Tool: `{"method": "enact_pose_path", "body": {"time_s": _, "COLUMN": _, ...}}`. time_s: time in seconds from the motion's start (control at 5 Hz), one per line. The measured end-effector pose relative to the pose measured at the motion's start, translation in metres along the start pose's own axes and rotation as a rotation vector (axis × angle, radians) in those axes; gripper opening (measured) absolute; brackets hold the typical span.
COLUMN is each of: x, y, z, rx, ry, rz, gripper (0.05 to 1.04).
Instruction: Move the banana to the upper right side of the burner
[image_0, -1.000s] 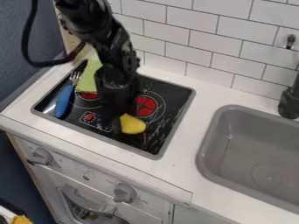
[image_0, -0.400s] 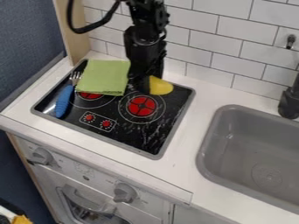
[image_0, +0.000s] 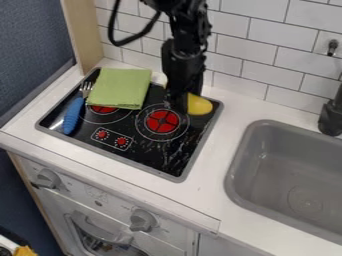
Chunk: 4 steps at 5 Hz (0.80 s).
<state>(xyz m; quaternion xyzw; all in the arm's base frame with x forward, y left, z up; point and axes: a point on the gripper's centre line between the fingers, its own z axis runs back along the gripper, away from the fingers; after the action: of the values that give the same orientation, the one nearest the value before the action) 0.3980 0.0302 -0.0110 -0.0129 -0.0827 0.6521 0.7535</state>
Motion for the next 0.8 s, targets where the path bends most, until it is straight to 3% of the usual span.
{"method": "enact_pose_path", "body": {"time_s": 0.2, "x": 0.0009, "y": -0.0015, "z": -0.0126, "rx": 0.026, "ry": -0.013, "rz": 0.008, "gripper": 0.556}}
{"method": "enact_pose_path", "body": {"time_s": 0.4, "x": -0.0005, "y": -0.0073, "z": -0.0132, "rx": 0.020, "ry": -0.010, "rz": -0.007, "gripper": 0.556}}
{"method": "enact_pose_path", "body": {"time_s": 0.6, "x": -0.0011, "y": -0.0069, "z": -0.0135, "rx": 0.025, "ry": -0.010, "rz": -0.005, "gripper": 0.635}}
{"method": "enact_pose_path", "body": {"time_s": 0.8, "x": 0.0017, "y": 0.0001, "z": -0.0178, "rx": 0.040, "ry": -0.036, "rz": 0.021, "gripper": 0.935}}
